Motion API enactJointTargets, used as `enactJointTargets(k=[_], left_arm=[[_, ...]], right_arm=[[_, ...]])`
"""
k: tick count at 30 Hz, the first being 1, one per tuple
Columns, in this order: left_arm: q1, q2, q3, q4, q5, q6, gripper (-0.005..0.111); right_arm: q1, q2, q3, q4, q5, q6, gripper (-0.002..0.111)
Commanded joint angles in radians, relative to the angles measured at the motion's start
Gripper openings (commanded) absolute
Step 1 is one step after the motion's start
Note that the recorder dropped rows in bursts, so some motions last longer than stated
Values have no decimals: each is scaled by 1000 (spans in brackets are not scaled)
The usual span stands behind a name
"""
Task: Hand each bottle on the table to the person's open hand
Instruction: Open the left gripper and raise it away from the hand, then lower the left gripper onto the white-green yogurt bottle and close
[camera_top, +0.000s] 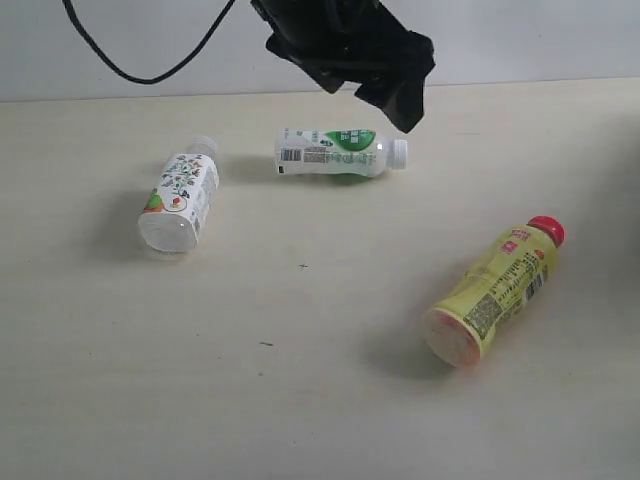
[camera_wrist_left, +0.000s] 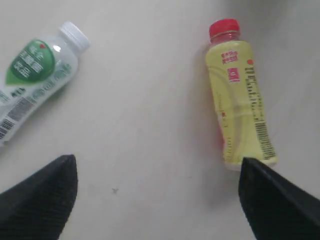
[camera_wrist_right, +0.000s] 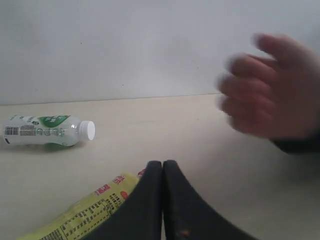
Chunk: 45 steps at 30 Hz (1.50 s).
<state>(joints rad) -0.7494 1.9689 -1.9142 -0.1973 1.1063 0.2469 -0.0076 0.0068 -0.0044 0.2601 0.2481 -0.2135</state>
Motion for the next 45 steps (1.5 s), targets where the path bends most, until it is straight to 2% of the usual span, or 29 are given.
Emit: enactJointTargets(k=[1,4,8,15,21,25,30,36,45], left_arm=[[-2,1,3,93,-31,199,84],[-2,5,3,161,-37,328,84],[18,13,3,235,-95,381,84],[154,32,3,242,-186,532,84],[229,106,3,161,-188,813,84],[229,183,3,167,-224,879,84],[242,261,3,169,-352,887,84],[240,313,3,167,-360,988,84],[240,349,3,122,-407,995,84]], right_arm=[[3,-7,4,-1,-3,1,0],[3,-7,4,-1,-3,1,0],[3,-7,4,-1,-3,1,0],[3,-7,4,-1,-3,1,0],[3,-7,4,-1,-3,1,0],[3,-7,4,-1,-3,1,0],[3,-7,4,-1,-3,1,0],[3,-7,4,-1,-3,1,0],[3,-7,4,-1,-3,1,0]])
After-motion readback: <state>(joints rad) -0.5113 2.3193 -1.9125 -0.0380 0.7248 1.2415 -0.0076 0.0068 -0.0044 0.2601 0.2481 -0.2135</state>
